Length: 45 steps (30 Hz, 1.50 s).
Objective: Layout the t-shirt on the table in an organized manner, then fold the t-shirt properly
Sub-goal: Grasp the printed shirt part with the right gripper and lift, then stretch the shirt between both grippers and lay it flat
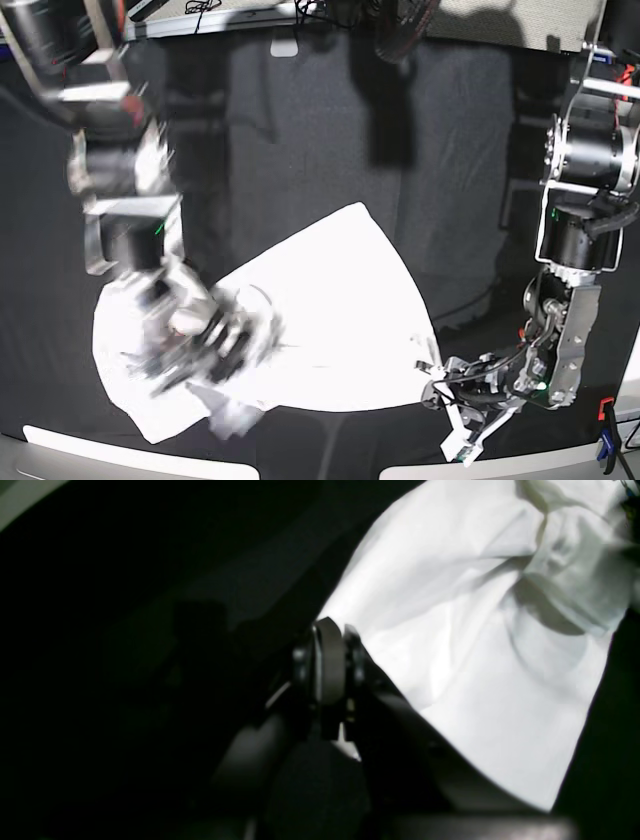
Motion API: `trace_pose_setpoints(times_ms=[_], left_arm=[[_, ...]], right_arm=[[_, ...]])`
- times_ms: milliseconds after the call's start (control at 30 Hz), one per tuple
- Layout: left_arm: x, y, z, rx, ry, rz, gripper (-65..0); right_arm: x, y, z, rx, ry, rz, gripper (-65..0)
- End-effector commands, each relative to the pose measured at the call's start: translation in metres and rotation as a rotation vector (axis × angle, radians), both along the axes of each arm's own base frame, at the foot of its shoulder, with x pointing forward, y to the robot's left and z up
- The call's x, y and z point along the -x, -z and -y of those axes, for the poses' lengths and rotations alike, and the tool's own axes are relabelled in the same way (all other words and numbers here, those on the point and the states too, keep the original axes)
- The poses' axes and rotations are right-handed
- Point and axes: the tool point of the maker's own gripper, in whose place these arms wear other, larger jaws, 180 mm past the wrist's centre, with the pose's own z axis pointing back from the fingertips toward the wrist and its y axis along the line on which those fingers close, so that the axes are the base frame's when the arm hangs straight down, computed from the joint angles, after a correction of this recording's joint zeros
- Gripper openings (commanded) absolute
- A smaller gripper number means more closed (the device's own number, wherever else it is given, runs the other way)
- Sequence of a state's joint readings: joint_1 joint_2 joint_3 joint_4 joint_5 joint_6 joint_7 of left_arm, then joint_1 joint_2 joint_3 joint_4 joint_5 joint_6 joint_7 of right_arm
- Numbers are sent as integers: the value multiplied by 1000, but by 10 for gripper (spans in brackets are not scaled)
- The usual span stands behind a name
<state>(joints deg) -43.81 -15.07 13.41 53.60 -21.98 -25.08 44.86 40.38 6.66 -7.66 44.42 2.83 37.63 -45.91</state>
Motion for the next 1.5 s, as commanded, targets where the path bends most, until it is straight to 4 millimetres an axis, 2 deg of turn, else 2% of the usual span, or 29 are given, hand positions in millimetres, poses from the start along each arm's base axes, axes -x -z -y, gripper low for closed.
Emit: trace_pose_setpoints(times_ms=[0,100,200,300,467,767,800,833,900,933,1033,1133,1200,1300,1467], left_arm=[[-15,-32,2,28,-1,79,-650],[-15,-32,2,28,-1,79,-650],[-15,-32,2,28,0,79,-650],[-15,-32,2,27,-1,79,-650],[-15,-32,2,25,0,79,-650],[-15,-32,1,25,-1,79,-650],[-15,-32,1,25,-1,79,-650],[-15,-32,1,25,-1,80,-650],[-15,-33,2,28,-1,85,-650],[-16,-34,2,32,-1,92,-650],[-17,-36,2,38,-2,101,-650],[-18,-37,2,31,-3,107,-650],[-23,-42,-3,-6,-7,145,-650],[-35,-58,-11,-70,-15,221,-650],[-47,-94,-9,-48,-16,264,-650]], right_arm=[[-23,-24,8,64,9,94,-367],[-23,-6,26,323,27,133,-376],[-24,-4,38,521,11,173,-376],[-30,-9,42,648,19,249,-376],[-31,-14,32,710,-7,307,-375],[-31,-19,55,750,84,299,-378],[-30,-19,56,754,87,295,-401],[-29,-19,58,760,92,288,-450],[-27,-18,60,770,98,275,-604],[-27,-18,61,772,100,272,-650],[-29,-22,63,802,93,289,-650],[-33,-33,58,808,85,332,-650],[-37,-47,48,785,83,378,-650],[-42,-79,33,752,90,460,-650],[-35,-122,22,681,123,525,-650]])
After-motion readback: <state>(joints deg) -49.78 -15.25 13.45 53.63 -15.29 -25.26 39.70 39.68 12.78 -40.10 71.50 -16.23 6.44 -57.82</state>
